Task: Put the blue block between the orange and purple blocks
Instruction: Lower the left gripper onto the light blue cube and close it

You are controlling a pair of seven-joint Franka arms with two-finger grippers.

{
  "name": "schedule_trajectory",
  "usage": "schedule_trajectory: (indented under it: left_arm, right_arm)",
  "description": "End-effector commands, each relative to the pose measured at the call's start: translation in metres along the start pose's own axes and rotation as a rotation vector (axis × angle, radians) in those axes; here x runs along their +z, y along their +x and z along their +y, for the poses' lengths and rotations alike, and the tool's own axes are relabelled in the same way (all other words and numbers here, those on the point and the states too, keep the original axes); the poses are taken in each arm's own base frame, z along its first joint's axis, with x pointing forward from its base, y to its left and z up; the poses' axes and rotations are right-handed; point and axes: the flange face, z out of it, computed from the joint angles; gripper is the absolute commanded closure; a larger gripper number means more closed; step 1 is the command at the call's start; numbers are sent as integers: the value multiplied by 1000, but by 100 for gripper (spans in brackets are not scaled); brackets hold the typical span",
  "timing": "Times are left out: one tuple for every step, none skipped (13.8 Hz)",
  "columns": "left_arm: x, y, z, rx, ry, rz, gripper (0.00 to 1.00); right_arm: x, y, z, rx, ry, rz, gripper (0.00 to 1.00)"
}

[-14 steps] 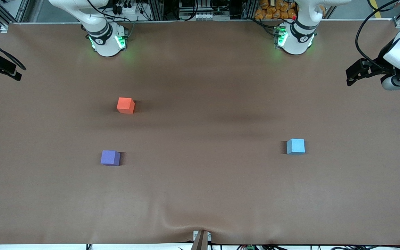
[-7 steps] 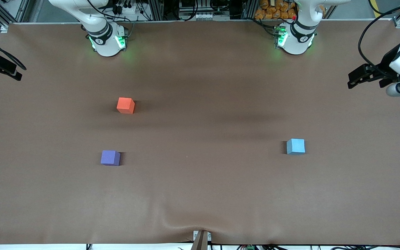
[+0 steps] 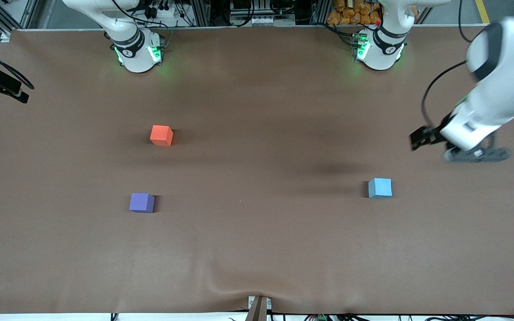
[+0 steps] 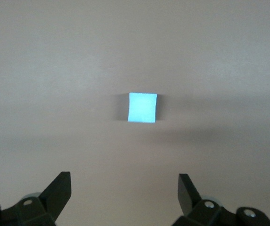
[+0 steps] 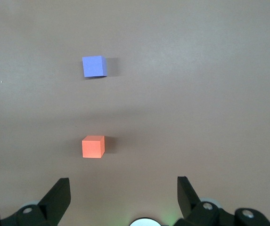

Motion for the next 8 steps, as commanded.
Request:
schedule_trajectory:
  left_arm:
    - [61,16,2,16,-9,2,0]
    - [85,24,1,17,-12,14,0]
    - [108,30,0,17,-15,20,0]
    - [126,34,4,21,-19,29,0]
    - [142,37,4,20,-22,37,0]
    - [154,40,3,18,-24,40,0]
    - [167,42,7,23,-27,38,0]
    - [178,42,10,27,-28,32,0]
  right_arm:
    - [-9,2,-3,8,24,24,0]
    - [-13,2,-2,11,35,38,0]
    - [-14,2,1,16,42,42,0]
    - [-14,2,-1,14,56,43,0]
    - [-15,3,-1,12,67,48,0]
    - [-16,4,-2,12,72,57,0]
    - [-16,4,-2,12,73,57,0]
    - [-15,4,-3,10,72,55,0]
